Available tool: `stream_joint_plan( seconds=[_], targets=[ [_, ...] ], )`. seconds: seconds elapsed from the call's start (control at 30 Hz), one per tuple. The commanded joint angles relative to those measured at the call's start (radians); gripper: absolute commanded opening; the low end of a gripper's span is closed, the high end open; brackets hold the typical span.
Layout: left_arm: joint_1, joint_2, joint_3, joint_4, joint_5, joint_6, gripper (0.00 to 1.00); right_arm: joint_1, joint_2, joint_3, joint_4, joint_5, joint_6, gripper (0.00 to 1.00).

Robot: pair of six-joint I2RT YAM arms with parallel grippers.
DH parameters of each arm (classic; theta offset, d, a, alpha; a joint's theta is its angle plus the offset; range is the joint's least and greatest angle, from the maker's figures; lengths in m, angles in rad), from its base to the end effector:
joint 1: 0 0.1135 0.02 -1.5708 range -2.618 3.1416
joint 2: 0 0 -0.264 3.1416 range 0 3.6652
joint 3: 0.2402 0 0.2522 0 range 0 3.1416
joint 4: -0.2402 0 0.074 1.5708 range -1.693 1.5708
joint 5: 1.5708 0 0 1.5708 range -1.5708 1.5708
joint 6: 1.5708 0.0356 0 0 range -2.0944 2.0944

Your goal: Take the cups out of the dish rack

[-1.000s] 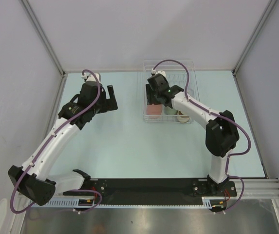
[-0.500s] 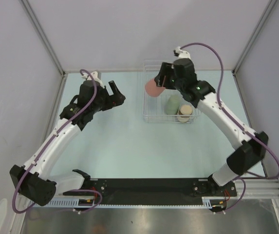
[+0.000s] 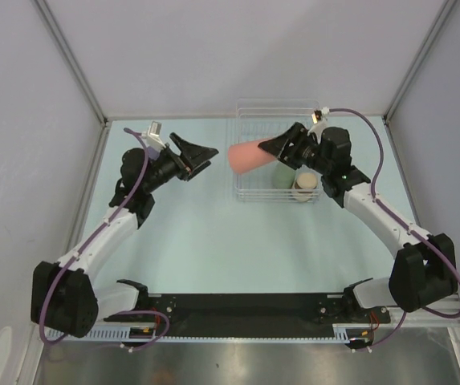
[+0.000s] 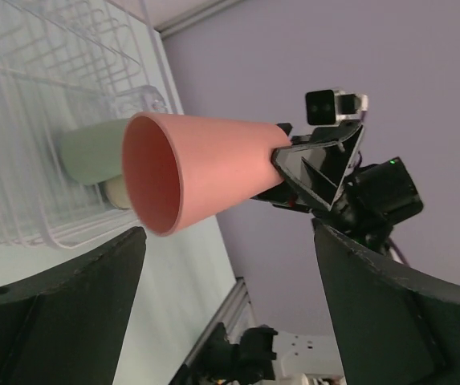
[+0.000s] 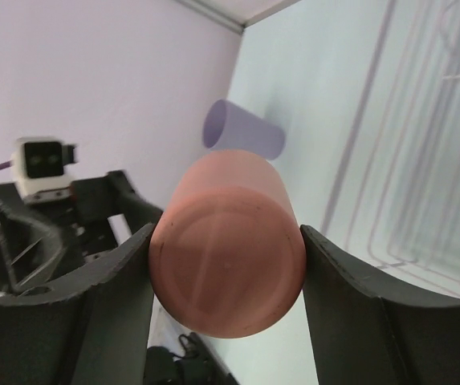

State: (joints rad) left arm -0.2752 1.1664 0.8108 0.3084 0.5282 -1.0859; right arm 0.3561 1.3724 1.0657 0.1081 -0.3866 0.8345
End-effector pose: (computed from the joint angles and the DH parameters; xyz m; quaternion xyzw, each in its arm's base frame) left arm 0.2562 -0.0910 0.3222 -0.1099 0.7130 -0.5661 0.3990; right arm 0.2994 0.1257 0.3345 0.0617 0.7665 0.4717 0.4314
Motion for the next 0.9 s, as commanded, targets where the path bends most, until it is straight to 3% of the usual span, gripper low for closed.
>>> stream_joint_plan(
  seconds=[0.0,0.3,0.6,0.8,0.87],
  targets=[
    [0.008,0.059,-0.013,0.357,0.160,-0.207,0.90,-0.009,-0.042,-0.047,0.330,-0.141,0.176,0.00],
    [0.008,0.059,-0.024,0.446,0.185,-0.239,0.85,-0.022,0.011,-0.148,0.611,-0.189,0.371,0.00],
    [0.008,0.078,-0.012,0.446,0.194,-0.241,0.81,0.035,0.056,-0.128,0.674,-0.216,0.391,0.00],
    [0.005,0.095,0.008,0.454,0.204,-0.241,0.67,0.104,0.106,-0.104,0.653,-0.221,0.365,0.00],
    [0.005,0.099,0.010,0.454,0.207,-0.241,0.52,0.116,0.119,-0.108,0.656,-0.221,0.364,0.00]
  ],
)
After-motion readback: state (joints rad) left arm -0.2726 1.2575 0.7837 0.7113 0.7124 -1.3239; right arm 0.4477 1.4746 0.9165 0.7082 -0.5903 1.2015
